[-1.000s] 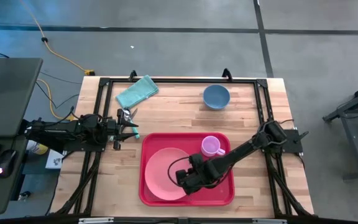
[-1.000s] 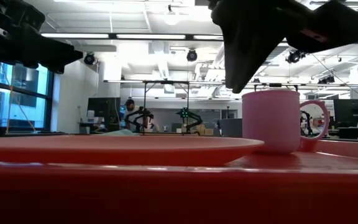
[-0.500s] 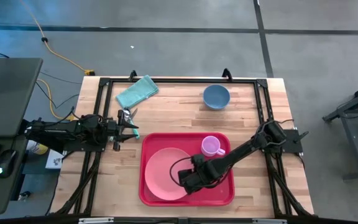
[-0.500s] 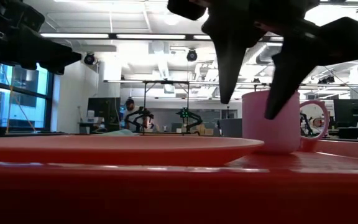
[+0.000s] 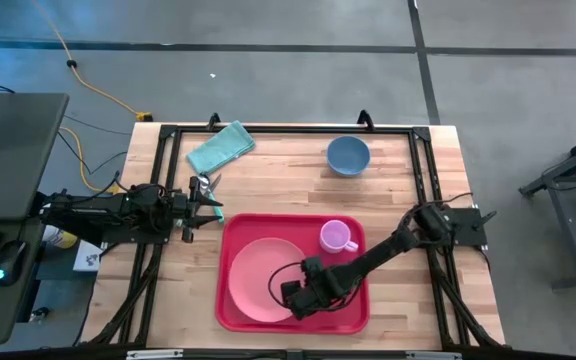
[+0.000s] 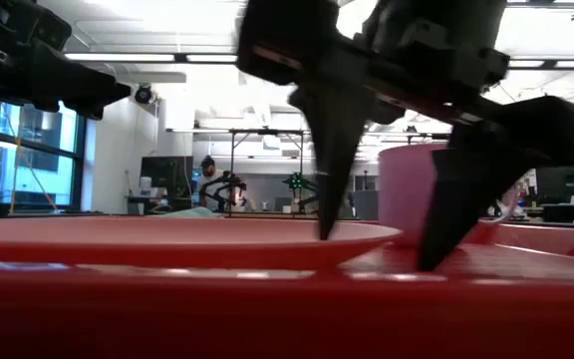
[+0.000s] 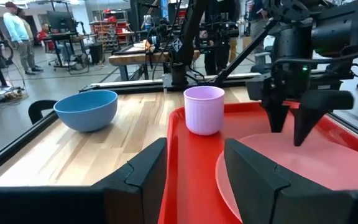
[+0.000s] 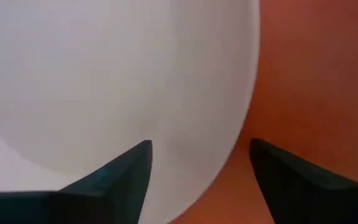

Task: Set up tray
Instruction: Put the pink plate on the center of the red serving tray

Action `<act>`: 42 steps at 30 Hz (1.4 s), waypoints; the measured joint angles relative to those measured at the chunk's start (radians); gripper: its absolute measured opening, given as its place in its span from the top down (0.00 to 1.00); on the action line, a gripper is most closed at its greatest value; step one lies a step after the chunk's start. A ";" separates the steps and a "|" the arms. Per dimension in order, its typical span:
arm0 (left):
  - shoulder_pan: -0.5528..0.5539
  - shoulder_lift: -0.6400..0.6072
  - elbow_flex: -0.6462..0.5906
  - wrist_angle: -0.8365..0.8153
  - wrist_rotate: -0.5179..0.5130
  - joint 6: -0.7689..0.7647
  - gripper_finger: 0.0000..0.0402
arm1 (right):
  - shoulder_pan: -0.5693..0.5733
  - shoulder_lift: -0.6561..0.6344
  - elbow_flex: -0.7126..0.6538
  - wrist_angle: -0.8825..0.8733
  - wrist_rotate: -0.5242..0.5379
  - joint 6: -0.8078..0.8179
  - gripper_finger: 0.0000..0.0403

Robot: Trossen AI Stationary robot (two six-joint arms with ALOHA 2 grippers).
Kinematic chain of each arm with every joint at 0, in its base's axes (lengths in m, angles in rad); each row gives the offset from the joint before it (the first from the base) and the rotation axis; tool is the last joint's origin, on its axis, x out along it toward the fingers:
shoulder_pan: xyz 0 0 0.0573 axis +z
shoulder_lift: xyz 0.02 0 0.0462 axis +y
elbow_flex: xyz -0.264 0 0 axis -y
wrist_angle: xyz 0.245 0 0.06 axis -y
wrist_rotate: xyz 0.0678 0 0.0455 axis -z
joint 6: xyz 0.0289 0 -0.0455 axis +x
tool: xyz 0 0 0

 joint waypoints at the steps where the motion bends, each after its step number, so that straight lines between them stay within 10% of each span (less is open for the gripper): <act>1: 0.000 0.000 0.000 0.000 0.000 0.000 0.52 | -0.001 0.001 0.000 0.003 0.003 -0.002 0.40; 14: 0.000 0.000 0.000 0.000 0.000 0.000 0.52 | -0.003 -0.004 -0.004 -0.006 0.011 -0.044 0.97; 42: 0.000 0.000 0.000 0.001 -0.001 0.000 0.52 | -0.027 -0.143 -0.007 -0.268 0.035 -0.055 1.00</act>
